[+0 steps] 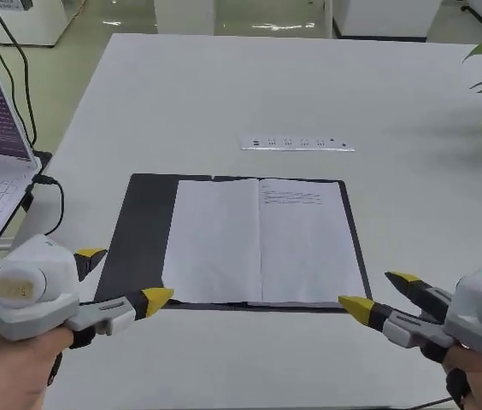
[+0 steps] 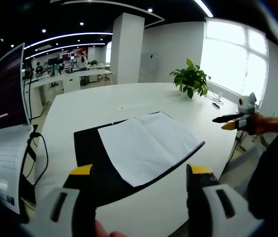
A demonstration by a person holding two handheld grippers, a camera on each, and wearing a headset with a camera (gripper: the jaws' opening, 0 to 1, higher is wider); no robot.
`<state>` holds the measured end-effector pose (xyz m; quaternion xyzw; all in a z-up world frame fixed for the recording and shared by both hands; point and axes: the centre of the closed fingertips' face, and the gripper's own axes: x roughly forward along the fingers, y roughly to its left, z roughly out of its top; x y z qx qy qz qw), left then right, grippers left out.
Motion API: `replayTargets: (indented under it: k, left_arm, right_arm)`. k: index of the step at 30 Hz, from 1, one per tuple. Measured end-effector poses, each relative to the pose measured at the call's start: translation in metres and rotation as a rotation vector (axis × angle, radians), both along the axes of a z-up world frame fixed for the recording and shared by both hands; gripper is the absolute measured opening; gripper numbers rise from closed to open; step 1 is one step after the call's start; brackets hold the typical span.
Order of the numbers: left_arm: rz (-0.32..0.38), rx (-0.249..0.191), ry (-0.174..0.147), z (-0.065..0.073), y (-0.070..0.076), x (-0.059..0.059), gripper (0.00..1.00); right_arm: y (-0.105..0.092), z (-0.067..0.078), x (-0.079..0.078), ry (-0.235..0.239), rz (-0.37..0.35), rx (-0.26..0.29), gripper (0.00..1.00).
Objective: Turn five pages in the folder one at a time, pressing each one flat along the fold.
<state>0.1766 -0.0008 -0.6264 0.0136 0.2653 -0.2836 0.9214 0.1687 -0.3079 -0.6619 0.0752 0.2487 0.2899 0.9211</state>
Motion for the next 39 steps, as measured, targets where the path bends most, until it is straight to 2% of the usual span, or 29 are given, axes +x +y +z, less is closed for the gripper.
replayTargets:
  k: [23,27,34,37,39]
  left_arm:
    - [-0.047,0.001,0.006,-0.002,-0.019,0.009,0.76]
    - [-0.067,-0.004,0.007,-0.003,-0.03,0.014,0.76]
    - [-0.112,-0.02,0.001,-0.002,-0.057,0.021,0.76]
    - [-0.134,-0.027,0.003,-0.004,-0.068,0.023,0.75]
    - [-0.154,-0.03,0.005,-0.005,-0.076,0.024,0.75]
  right_arm:
    - [-0.006,0.001,-0.001,0.003,-0.015,0.01,0.68]
    - [-0.004,-0.001,-0.001,0.012,-0.006,0.007,0.69]
    - [0.003,-0.007,-0.007,0.048,0.022,-0.013,0.69]
    - [0.009,-0.006,-0.012,0.036,0.055,-0.033,0.69]
    - [0.011,-0.007,-0.013,0.046,0.059,-0.04,0.69]
